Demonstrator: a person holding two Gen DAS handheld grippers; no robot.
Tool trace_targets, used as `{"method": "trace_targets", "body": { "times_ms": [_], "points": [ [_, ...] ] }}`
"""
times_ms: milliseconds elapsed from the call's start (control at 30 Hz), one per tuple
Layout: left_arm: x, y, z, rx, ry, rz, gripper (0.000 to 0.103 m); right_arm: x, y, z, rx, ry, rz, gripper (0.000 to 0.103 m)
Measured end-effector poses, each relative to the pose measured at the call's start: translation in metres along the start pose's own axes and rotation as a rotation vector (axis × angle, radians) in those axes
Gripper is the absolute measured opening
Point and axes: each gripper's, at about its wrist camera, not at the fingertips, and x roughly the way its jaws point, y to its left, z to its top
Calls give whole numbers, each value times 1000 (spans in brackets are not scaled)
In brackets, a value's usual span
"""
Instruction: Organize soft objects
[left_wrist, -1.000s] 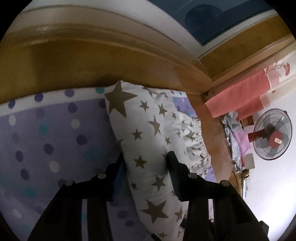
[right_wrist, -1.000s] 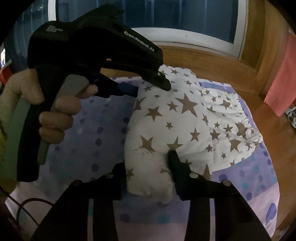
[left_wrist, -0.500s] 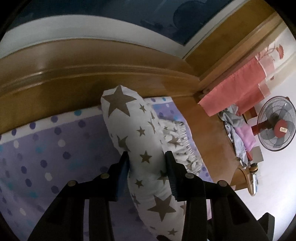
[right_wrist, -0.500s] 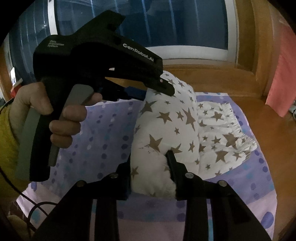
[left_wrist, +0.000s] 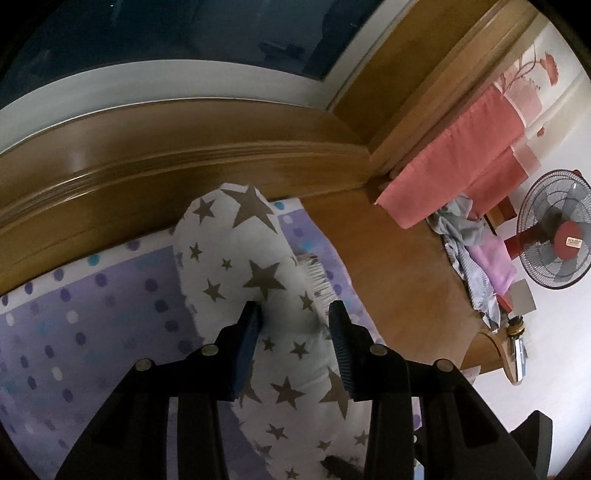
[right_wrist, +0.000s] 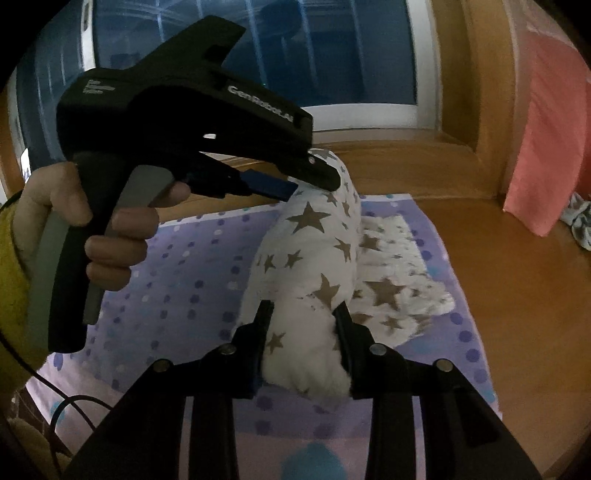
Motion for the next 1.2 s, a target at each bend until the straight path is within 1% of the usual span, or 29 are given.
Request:
{"method": "trace_targets", "body": {
  "times_ms": [367,567,733,800,900,967,1033,1133,1200],
  "points": [
    [42,-38,6,18,54,21,38,10,-53,-7,48,51,12,32],
    [64,-51,5,33,78,49,39,19,-80,-13,105,88,46,32],
    [71,-55,6,37,87,66,39,21,-91,-15,123,87,60,36],
    [60,-60,9,80,68,92,39,17,-93,-14,123,82,67,37],
    [34,-71,17,165,0,175,39,7,-96,-11,125,66,76,37],
    [23,-74,22,208,-15,203,39,-3,-97,-7,125,46,75,37],
    [23,-73,25,246,13,227,39,-14,-97,2,126,12,81,37],
    [39,-71,25,321,85,290,39,-19,-93,15,113,-20,119,39],
    [54,-69,23,383,129,326,39,-11,-84,23,82,-15,140,39]
  ]
}}
